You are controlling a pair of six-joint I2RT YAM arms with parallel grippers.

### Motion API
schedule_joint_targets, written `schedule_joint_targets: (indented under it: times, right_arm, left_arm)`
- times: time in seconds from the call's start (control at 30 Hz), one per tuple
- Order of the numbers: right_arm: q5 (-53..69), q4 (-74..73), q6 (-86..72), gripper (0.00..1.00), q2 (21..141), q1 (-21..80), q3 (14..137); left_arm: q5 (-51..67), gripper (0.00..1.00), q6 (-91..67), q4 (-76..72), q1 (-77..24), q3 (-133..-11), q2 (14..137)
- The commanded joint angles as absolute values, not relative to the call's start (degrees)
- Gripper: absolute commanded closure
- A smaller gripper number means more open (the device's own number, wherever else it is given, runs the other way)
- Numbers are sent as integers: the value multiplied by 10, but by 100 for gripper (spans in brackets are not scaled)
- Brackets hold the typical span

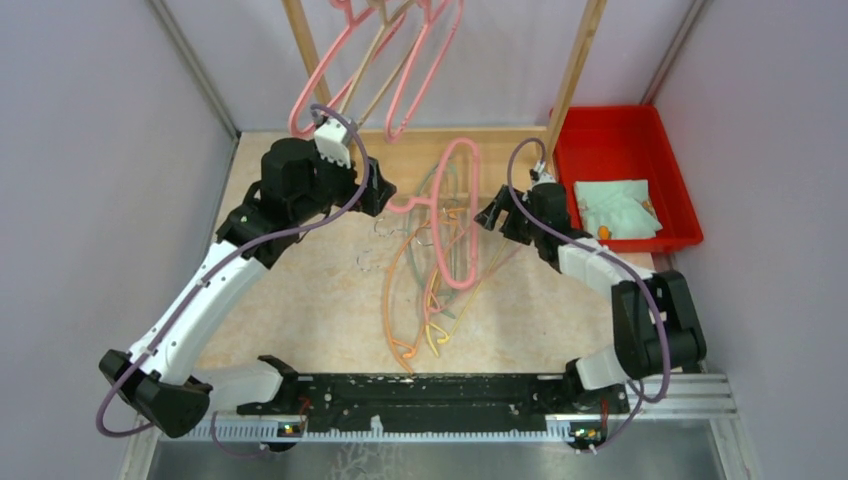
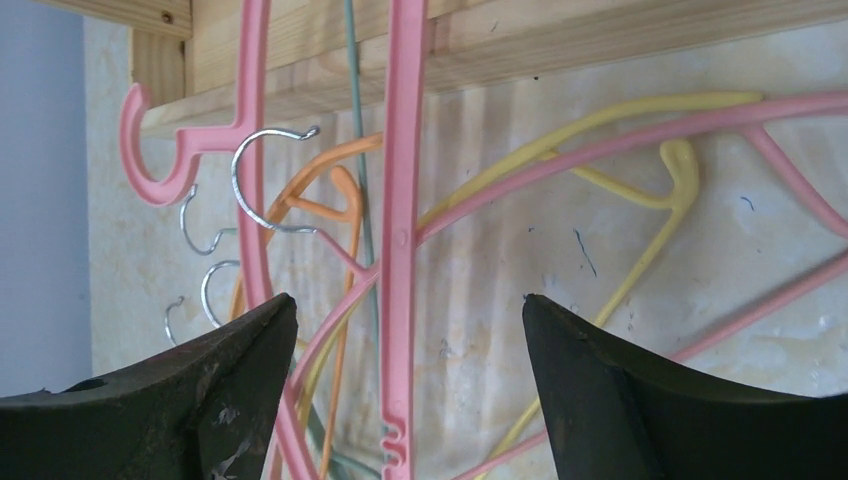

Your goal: Organize the hangers

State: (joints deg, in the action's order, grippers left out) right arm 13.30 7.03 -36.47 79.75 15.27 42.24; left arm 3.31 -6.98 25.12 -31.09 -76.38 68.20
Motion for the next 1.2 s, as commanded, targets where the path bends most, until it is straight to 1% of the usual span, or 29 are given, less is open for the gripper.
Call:
schedule_joint_targets:
  times: [0.0, 0.1, 0.27, 0.37, 0.57, 0.6, 0.67, 0.77, 0.9, 1.0, 1.03, 1.17]
  right_arm:
    - [152, 144, -359, 19, 851, 165, 471]
    - [161, 160, -367, 24, 882, 168, 479]
    - [169, 181, -378, 28, 912, 175, 476]
    - [176, 188, -380, 33, 930, 180, 479]
    - [196, 204, -389, 53, 963, 188, 482]
    - [199, 208, -390, 61, 964, 188, 481]
    - [204, 213, -394, 69, 967, 188, 478]
    - [211, 221, -399, 78, 964, 188, 474]
    - [221, 217, -401, 93, 952, 188, 468]
    - [217, 212, -403, 95, 900, 188, 455]
    - [213, 211, -403, 99, 886, 187, 451]
    - [196, 206, -407, 100, 829, 186, 445]
  left_arm:
    - [76, 3, -90, 229, -314, -738, 662]
    - [82, 4, -99, 222, -320, -712, 647]
    - [88, 5, -114, 208, -328, -656, 636]
    - [94, 5, -123, 197, -330, -625, 636]
    - [97, 6, -138, 174, -332, -586, 625]
    - [97, 6, -140, 172, -332, -582, 625]
    - [100, 6, -141, 170, -334, -578, 626]
    - [100, 6, -143, 166, -335, -571, 628]
    - [104, 6, -149, 155, -336, -561, 631]
    - [108, 6, -153, 148, -338, -557, 636]
    - [109, 6, -154, 146, -339, -556, 636]
    - [111, 7, -160, 140, -345, -551, 637]
